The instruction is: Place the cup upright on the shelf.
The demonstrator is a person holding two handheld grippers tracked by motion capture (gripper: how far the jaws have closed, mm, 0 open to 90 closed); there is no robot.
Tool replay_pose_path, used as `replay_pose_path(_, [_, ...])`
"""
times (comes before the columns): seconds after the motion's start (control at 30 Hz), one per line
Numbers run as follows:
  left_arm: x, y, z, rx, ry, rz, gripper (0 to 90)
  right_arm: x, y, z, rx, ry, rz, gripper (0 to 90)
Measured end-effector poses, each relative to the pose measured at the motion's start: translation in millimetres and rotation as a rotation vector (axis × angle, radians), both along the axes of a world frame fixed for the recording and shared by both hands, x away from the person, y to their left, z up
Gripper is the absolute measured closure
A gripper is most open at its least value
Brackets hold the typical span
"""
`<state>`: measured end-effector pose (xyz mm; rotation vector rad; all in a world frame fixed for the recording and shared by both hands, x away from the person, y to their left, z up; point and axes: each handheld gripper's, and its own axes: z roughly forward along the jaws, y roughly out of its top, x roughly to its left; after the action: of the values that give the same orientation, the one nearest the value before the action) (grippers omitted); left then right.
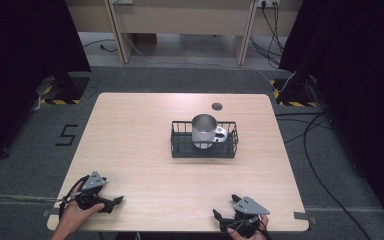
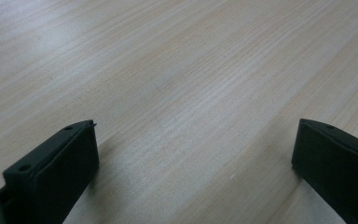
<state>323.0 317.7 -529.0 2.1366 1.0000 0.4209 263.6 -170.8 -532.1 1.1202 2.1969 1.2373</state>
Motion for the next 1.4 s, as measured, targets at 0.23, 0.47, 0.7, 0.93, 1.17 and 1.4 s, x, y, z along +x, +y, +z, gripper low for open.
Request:
replay_pose_path(0.23, [-0.1, 0.0, 0.0, 0.0, 0.0, 0.0, 0.0, -1.4, 1.5, -4.8, -0.034, 0.007, 0.001, 15.0])
replay_pose_path(0.47, [-0.1, -0.1, 0.0, -0.001, 0.0, 0.0, 0.0, -3.5, 4.3, -7.2, -0.059, -0.018, 0.004, 13.1])
replay_pose_path(0.7, [-0.2, -0.1, 0.0, 0.0, 0.0, 0.0, 0.0, -4.4, 3.7, -8.5, -0.053, -0.025, 0.004, 13.0])
replay_pose_path(0.93, [-0.2, -0.1, 0.0, -0.001, 0.0, 0.0, 0.0, -4.5, 3.7, -8.3, -0.054, -0.024, 0.004, 13.0])
replay_pose_path(1.17, [-0.2, -0.1, 0.0, -0.001, 0.0, 0.0, 0.0, -4.4, 3.8, -8.0, -0.056, -0.023, 0.006, 13.0])
replay_pose_path(1.4, [-0.3, -0.1, 0.0, 0.0, 0.0, -0.001, 0.0, -4.4, 3.8, -7.7, -0.059, -0.021, 0.007, 13.0])
